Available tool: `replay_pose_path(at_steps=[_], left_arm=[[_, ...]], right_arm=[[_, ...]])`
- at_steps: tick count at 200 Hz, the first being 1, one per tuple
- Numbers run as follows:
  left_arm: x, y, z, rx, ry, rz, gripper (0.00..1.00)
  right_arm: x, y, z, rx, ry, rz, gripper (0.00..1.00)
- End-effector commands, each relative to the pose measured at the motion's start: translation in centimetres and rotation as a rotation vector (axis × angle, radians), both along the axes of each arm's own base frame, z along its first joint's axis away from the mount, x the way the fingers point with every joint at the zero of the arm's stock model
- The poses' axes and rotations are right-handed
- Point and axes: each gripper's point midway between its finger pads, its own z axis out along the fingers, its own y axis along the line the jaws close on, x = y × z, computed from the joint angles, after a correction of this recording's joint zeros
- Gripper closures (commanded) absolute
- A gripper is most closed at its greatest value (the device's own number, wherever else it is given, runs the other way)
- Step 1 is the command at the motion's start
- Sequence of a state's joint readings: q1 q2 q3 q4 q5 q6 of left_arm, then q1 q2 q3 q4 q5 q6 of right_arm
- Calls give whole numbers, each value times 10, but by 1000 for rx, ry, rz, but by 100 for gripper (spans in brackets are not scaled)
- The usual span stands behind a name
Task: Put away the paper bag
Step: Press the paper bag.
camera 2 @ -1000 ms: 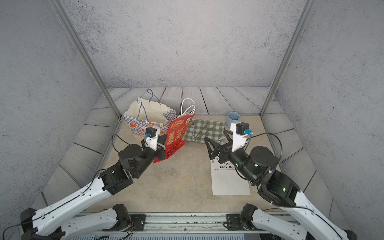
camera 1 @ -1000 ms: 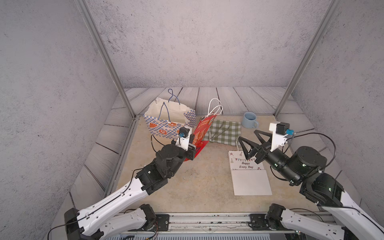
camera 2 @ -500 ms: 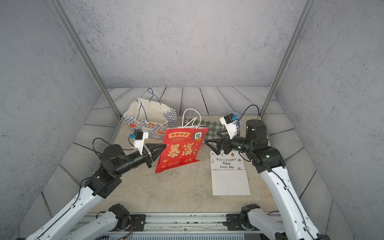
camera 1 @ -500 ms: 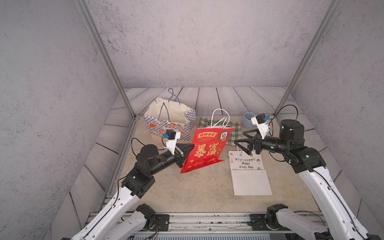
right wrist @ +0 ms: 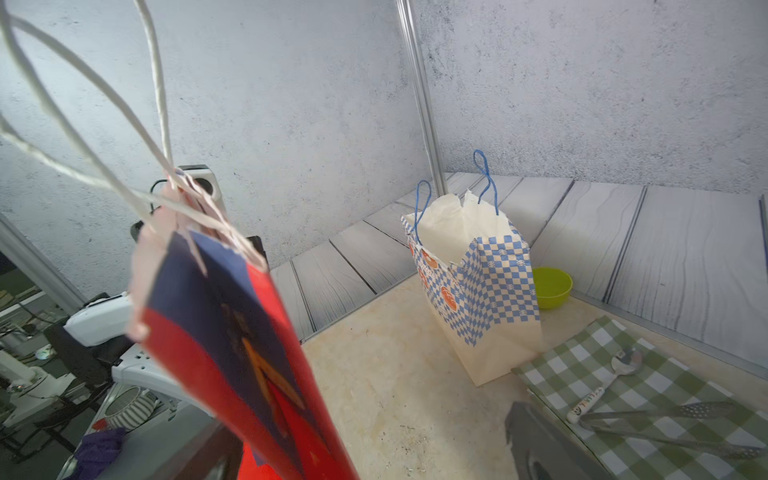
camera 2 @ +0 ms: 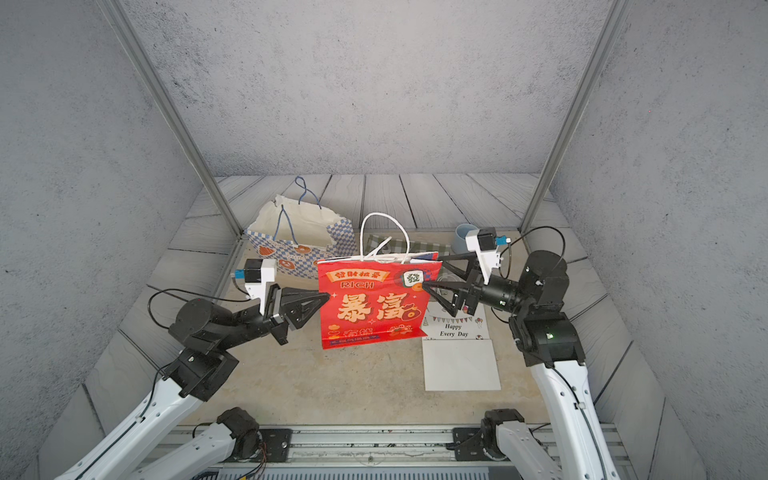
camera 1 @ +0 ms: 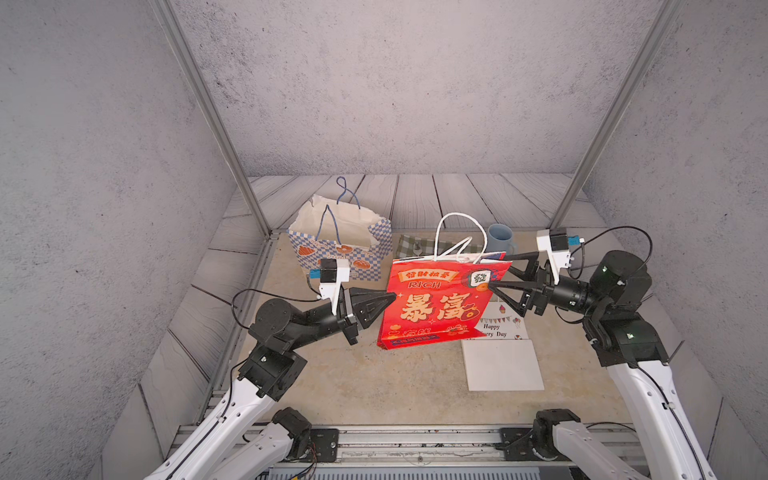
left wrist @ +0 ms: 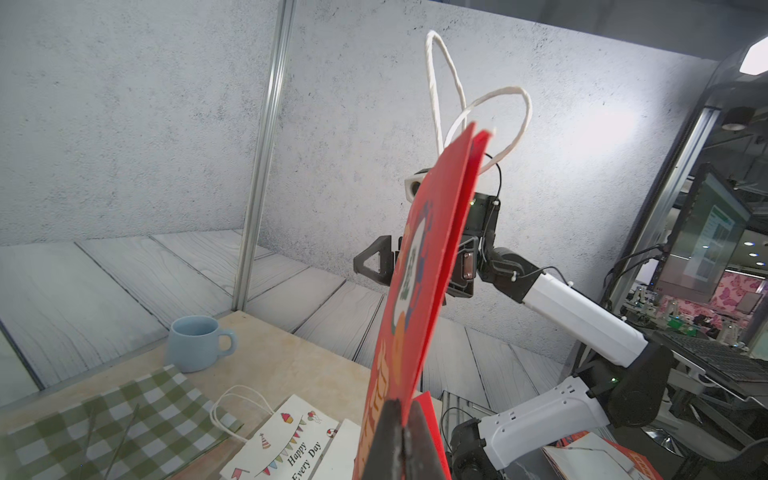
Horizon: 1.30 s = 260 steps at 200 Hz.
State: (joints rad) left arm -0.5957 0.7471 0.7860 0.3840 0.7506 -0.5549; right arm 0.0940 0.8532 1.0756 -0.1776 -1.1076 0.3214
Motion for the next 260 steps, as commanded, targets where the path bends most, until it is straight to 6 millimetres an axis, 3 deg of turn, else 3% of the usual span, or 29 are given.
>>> replay_pose_path(at_steps=[1, 20, 62, 84, 143, 148, 155, 172, 185, 205, 242, 260], left_arm=[[-11, 3, 18, -64, -34, -54, 100], [-11, 0, 21, -81, -17, -84, 100], [-7, -8, 24, -89, 34, -137, 100], [-4, -11, 22, -76, 65, -150, 100], [2, -9, 21, -97, 108, -125, 100], [2, -9, 20, -97, 115, -126, 96], [3, -9, 20, -97, 129, -122, 82], [7, -11, 14, -76, 174, -114, 42], [4, -13, 11, -55, 185, -133, 27], [5, -17, 7, -29, 215, -157, 17], [18, -29, -3, 50, 206, -151, 11], [13, -33, -2, 68, 168, -192, 11]], right_arm=[[-25, 5, 24, 69, -75, 115, 0], [-34, 8, 26, 37, -74, 160, 5], [-43, 17, 51, 79, -118, 229, 13], [-42, 22, 57, 93, -82, 252, 30], [-37, 23, 56, 107, -64, 216, 88], [-36, 23, 56, 106, -66, 215, 94], [-36, 23, 57, 105, -72, 213, 100], [-36, 23, 60, 106, -81, 206, 100], [-37, 24, 61, 105, -81, 213, 100], [-42, 26, 61, 102, -77, 238, 100], [-51, 35, 59, 88, -57, 304, 100], [-55, 37, 60, 82, -60, 319, 100]])
